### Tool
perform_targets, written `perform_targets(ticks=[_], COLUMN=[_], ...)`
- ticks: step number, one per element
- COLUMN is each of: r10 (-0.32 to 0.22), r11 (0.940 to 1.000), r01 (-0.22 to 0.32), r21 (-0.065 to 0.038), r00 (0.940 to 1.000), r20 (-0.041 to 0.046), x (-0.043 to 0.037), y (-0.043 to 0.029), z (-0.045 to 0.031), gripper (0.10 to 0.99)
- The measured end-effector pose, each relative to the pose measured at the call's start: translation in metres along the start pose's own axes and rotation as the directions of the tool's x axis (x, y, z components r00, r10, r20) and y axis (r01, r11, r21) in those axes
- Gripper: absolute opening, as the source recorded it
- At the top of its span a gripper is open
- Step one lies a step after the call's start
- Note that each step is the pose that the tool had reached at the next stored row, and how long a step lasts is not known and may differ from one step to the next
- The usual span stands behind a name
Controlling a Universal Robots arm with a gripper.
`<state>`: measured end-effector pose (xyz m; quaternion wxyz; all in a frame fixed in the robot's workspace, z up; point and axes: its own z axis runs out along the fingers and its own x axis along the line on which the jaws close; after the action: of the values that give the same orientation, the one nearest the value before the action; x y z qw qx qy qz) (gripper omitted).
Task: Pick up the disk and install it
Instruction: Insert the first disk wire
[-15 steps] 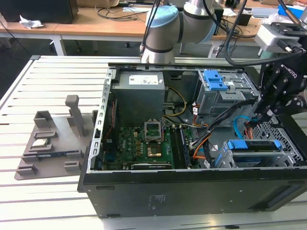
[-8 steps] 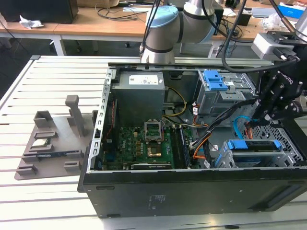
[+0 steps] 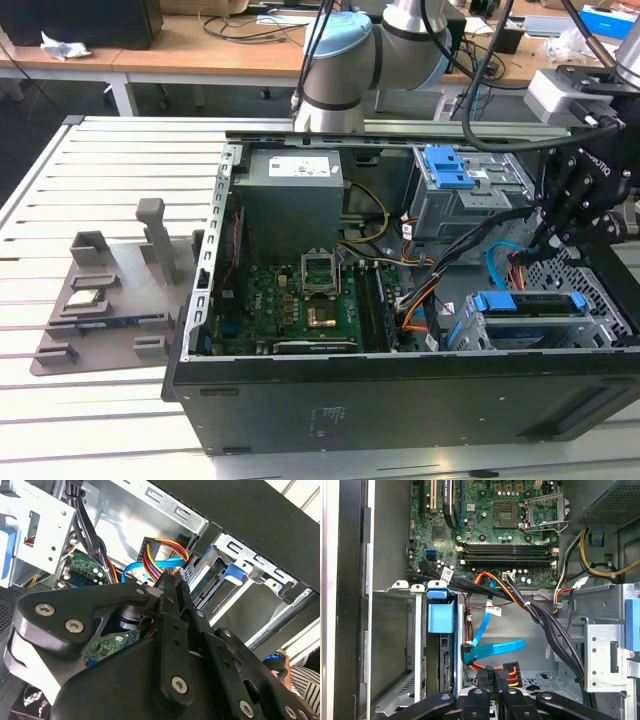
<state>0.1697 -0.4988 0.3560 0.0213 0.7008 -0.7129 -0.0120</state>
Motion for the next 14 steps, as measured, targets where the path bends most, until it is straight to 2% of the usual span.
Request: perform_targets(ticks=[2,4,9,12,14], r10=[0.000,0.000,0.001,0.001,0.001], r11=[1.0000,1.0000,1.0000,1.0000,1.0000], r01=[0.000,0.000,-0.001,-0.001,-0.001], r21=[0.000,0.000,0.000,0.000,0.000], r00=[1.0000,1.0000,0.9999,0.9998,0.9998], r20=[0.0002,-0.0032,-0.0122,-0.0191,-0.0203], x=[0.0015,0.0130,0.0327,0.0343,0.0342], y=[-0.0001,-0.0003,-0.0006,-0.0027,-0.0060], z=[0.0002,0.0003,0.0010,0.0030,0.0068], gripper=[0.169,0.169,0.169,0.169,0.169])
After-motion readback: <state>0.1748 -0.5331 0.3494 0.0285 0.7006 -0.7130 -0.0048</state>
